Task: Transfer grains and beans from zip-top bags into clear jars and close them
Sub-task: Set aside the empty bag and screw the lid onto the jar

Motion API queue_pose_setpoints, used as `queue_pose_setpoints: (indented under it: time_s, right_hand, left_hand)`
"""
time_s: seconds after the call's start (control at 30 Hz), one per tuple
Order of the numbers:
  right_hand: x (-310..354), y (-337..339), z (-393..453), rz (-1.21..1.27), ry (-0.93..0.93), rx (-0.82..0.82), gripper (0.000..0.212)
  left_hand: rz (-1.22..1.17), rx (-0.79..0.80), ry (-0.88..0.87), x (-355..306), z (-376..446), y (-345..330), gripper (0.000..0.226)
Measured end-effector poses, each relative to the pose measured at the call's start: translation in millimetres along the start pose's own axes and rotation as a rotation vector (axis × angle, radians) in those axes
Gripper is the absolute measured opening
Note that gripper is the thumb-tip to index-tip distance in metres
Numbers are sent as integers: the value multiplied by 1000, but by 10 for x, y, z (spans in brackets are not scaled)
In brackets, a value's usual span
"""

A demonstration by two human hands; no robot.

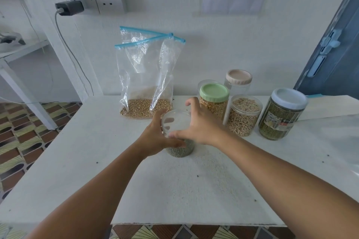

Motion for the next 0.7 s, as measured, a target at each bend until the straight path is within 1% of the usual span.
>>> queue_pose_setpoints:
  time_s: [0.03,0.07,0.1,0.13,0.2,0.23,0.27,0.3,0.33,0.4,0.43,0.47,0.53,0.57,0.67,0.7]
  right_hand:
    - [-6,-10,-18,-15,-10,-60,107]
    - [-22,-37,-25,-8,-15,-78,108]
    - [-39,-78,-27,25,-10,-45,107]
    - [-48,-135,-28,68,11,35,103]
    - [-37,-208,-77,100,99,205,81]
    - [-49,-210,-98,103,131,244,68]
    - [-71,-190,-106,114,143,243,60]
    - [-92,-160,-103,121,138,211,59]
    - [-110,-122,-98,112,120,161,66]
    - [-148,-58,-81,71,56,55,85]
    - [-165,-31,-75,67,31,15,91]
    - [-182,-5,-69,79,14,-13,91]
    - [-195,34,-66,134,19,-37,80]
    - [-185,19,-64,159,42,-14,73]
    - [-76,-102,-92,184,156,138,59]
    - [-67,-123,-92,189,151,147,57]
  left_hand:
    - [-3,1,0,-2,-2,-2,139]
    - [-2,5,-3,-7,-1,-7,139]
    - [8,7,-9,-13,1,-8,139]
    - [20,6,-16,-17,3,-2,138]
    - [31,7,-20,-16,4,0,136]
    - [26,8,-21,-15,4,-5,136]
    - [16,9,-20,-12,2,-8,138]
    - [8,9,-16,-9,-4,-10,140]
    - [4,7,-14,-10,-4,-8,142]
    - [11,7,-24,-14,6,-6,142]
    - [18,13,-26,-23,8,-9,141]
    - [22,17,-22,-25,7,-11,141]
    - [21,21,-13,-19,10,-12,142]
    - [17,20,-11,-18,12,-12,141]
    - [18,22,-10,-25,13,-24,138]
    - [18,23,-10,-23,11,-22,138]
Point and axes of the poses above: each hand's wrist, its own z-axis towards the middle knuckle, its own y-axis out of the back of the hand, x = y × z, the point moved 9 cm from there along z, towards the middle knuckle, and after that the axes turned 8 degrees about -y, right-handed, at the moved point
